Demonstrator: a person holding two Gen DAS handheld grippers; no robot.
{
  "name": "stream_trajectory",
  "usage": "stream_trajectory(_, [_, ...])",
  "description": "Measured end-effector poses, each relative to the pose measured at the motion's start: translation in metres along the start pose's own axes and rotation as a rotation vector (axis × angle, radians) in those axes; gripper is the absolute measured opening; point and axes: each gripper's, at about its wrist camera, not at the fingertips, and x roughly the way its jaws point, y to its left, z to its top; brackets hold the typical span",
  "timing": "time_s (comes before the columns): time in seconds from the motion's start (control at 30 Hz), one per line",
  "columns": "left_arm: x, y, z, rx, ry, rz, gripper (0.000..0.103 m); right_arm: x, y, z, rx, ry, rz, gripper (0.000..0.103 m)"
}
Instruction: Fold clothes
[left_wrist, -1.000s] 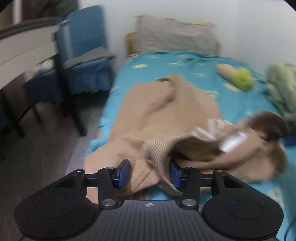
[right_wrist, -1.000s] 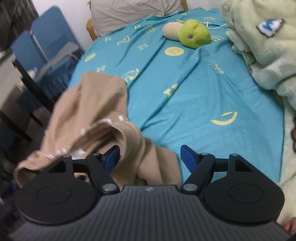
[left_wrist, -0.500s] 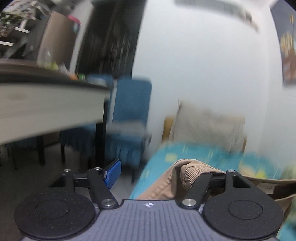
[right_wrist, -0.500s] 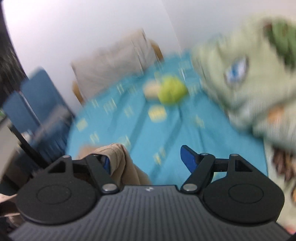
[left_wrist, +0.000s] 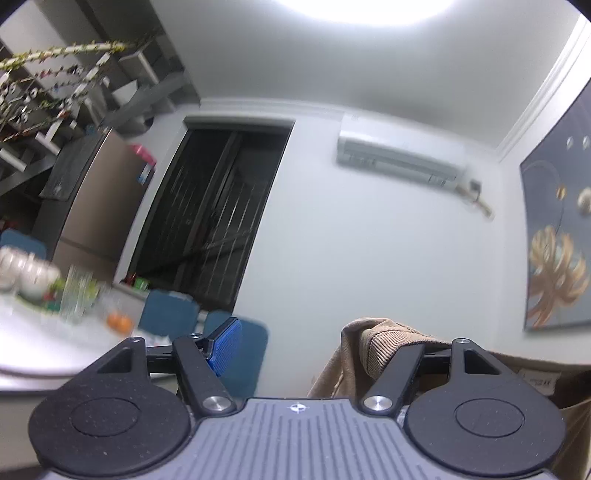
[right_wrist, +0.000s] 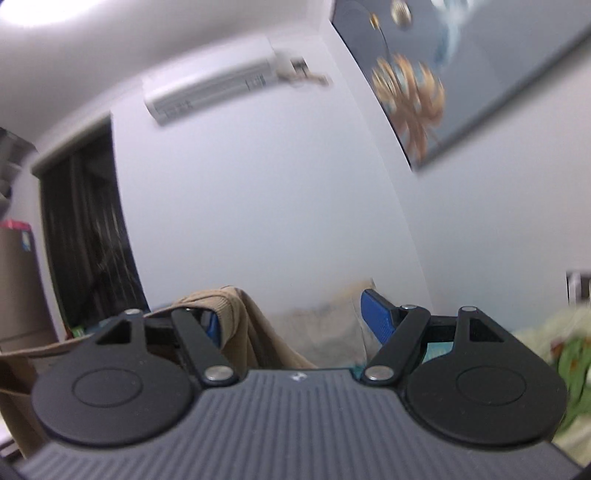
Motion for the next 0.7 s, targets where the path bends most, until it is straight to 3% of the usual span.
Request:
stream_trajectory(0.2, [-0.009, -0.025, 0.067, 0.049, -0.011, -0.042, 0.074, -0.026, 0.01, 0.09, 0.002, -0.047, 0.043, 0.078])
stream_trajectory(0.3, [0.014, -0.031, 0.067, 0.053, 0.048, -0.045, 0.074, -0.015, 0.014, 0.103, -0.05, -0.025, 0.032, 0.078])
stream_trajectory(0.37, [0.039, -0.029, 0.057, 0.044, 0.095, -0.044, 0.074, 0.01, 0.01, 0.091, -0.084, 0.014, 0.021, 0.078])
stream_trajectory(0.53, [0.115, -0.022, -0.014, 0.067, 0.169, -0.014, 0.075, 0.08, -0.005, 0.038, -0.139, 0.112, -0.013, 0.078])
stream_trajectory(0.7, [0.208, -0.018, -0.123, 0.093, 0.255, 0.01, 0.077, 0.174, -0.027, -0.041, -0.169, 0.209, -0.069, 0.078])
